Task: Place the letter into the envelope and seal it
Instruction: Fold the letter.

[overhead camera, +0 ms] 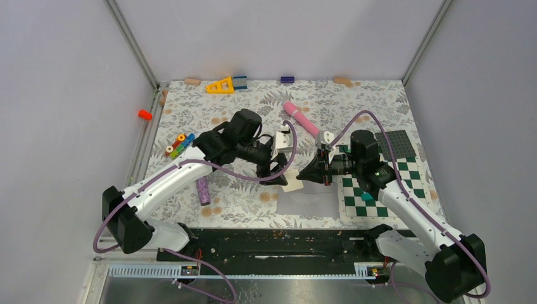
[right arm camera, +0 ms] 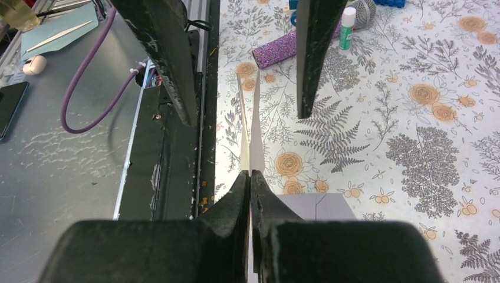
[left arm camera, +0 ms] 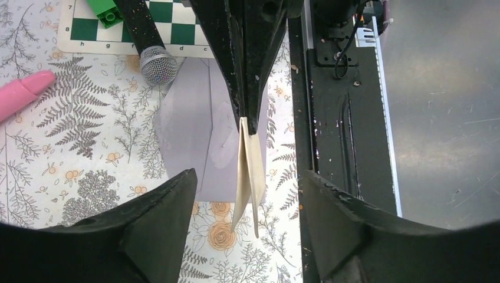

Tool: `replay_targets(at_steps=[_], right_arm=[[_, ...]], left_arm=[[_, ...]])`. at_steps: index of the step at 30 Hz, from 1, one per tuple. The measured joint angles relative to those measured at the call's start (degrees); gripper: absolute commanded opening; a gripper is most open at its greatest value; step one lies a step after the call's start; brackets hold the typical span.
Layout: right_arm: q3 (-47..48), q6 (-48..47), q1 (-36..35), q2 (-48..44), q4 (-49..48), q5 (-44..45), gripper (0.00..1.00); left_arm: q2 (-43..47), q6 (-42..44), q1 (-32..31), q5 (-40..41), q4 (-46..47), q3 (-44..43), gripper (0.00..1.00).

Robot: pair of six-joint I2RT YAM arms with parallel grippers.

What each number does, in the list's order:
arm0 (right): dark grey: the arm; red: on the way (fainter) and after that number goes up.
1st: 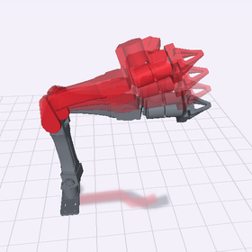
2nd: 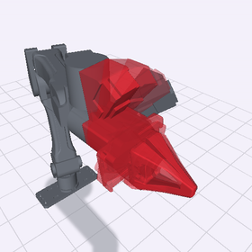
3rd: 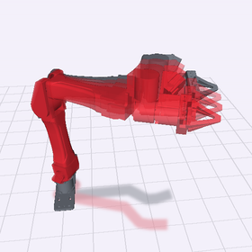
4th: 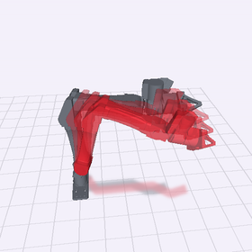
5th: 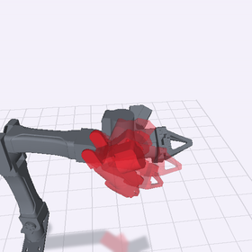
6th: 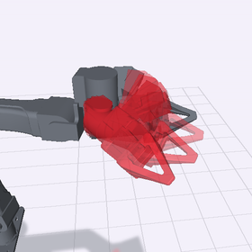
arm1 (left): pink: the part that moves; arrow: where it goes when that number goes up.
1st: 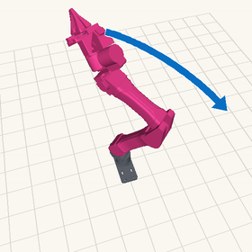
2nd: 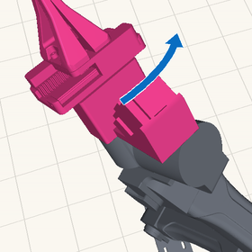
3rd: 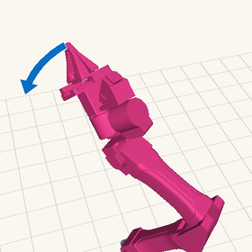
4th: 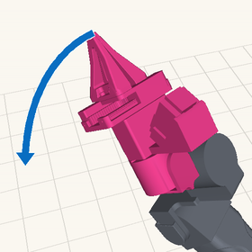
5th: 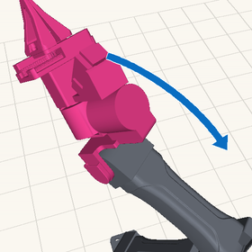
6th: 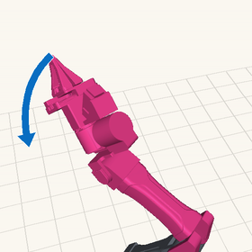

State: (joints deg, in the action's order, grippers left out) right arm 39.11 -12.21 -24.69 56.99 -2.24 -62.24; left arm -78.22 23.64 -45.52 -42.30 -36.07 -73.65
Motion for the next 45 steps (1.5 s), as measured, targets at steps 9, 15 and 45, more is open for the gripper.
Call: replay_targets(at_steps=[9,15,45], right_arm=[[0.00,0.09,0.00,0.59,0.20,-0.02,0.00],[0.00,0.07,-0.35,1.05,0.22,0.02,0.00],[0.04,-0.57,-1.55,2.80,0.87,-0.42,0.39]], left_arm=[[0.07,-1.29,0.09,-1.55,0.04,-0.02,0.67],[-0.50,-1.81,-0.17,-1.70,0.20,-0.02,0.53],[-2.78,-2.45,-1.46,-0.81,0.15,-0.11,0.00]])
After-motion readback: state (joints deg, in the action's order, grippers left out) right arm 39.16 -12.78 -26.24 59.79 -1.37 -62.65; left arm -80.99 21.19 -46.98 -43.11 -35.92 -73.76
